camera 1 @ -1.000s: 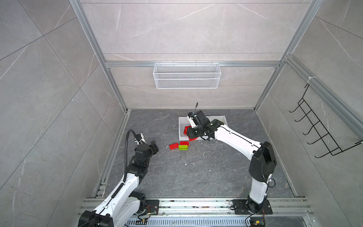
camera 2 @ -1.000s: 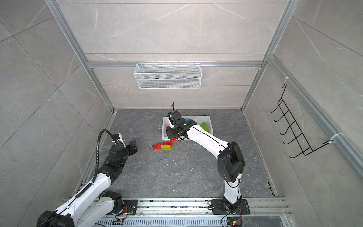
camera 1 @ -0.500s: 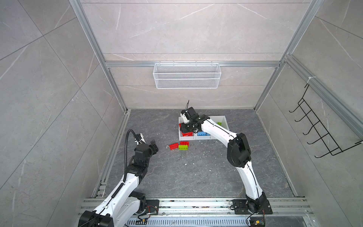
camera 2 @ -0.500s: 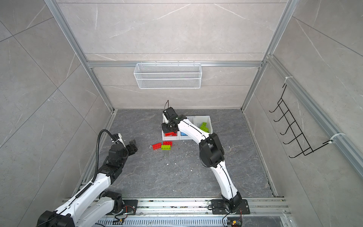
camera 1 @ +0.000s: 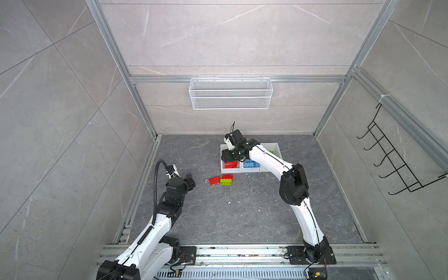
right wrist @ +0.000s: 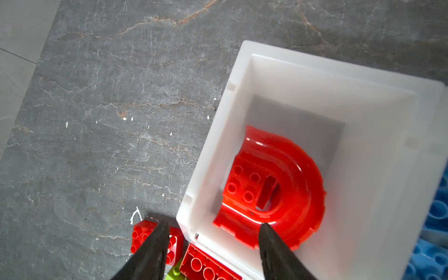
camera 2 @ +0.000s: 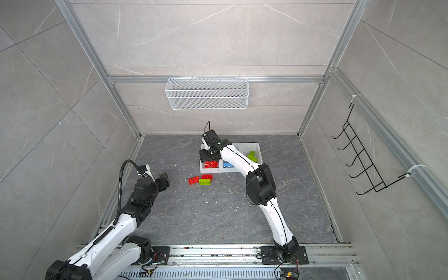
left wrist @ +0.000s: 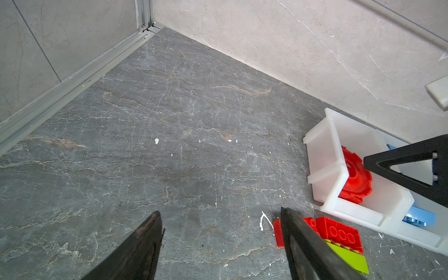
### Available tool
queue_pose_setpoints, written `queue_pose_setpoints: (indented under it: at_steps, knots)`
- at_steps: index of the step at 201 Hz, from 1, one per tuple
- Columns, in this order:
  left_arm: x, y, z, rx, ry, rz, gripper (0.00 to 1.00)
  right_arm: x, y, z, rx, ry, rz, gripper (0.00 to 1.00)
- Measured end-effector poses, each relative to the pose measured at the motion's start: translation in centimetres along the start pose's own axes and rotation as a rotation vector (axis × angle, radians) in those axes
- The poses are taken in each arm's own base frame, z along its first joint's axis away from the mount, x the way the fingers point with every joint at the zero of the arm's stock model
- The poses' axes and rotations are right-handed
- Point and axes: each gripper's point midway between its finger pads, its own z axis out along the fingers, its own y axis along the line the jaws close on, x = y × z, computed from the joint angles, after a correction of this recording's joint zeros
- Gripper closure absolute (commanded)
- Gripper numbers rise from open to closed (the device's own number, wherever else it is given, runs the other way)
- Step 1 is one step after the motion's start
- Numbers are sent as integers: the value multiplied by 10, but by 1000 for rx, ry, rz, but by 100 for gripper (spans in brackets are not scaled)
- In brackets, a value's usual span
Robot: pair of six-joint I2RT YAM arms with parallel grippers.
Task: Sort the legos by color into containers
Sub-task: 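Release the red arch piece and raise the right gripper, then move the right gripper down onto the lime-green brick by the red bricks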
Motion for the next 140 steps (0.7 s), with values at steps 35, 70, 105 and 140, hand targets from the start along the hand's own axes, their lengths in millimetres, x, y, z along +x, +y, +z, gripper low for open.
queue_pose_setpoints:
  at_steps: [35,70,105,140]
  knots:
    - [4,1,2,-6,13,4,21,24,0,-17,13,34,-8,30]
    - [3,1,2,-5,12,4,21,68,19,-56,34,16,-30,21]
    - [3,1,2,-5,12,3,21,118,38,-63,62,-16,-9,14]
    - [3,1,2,-4,11,3,21,141,35,-39,130,-23,35,11]
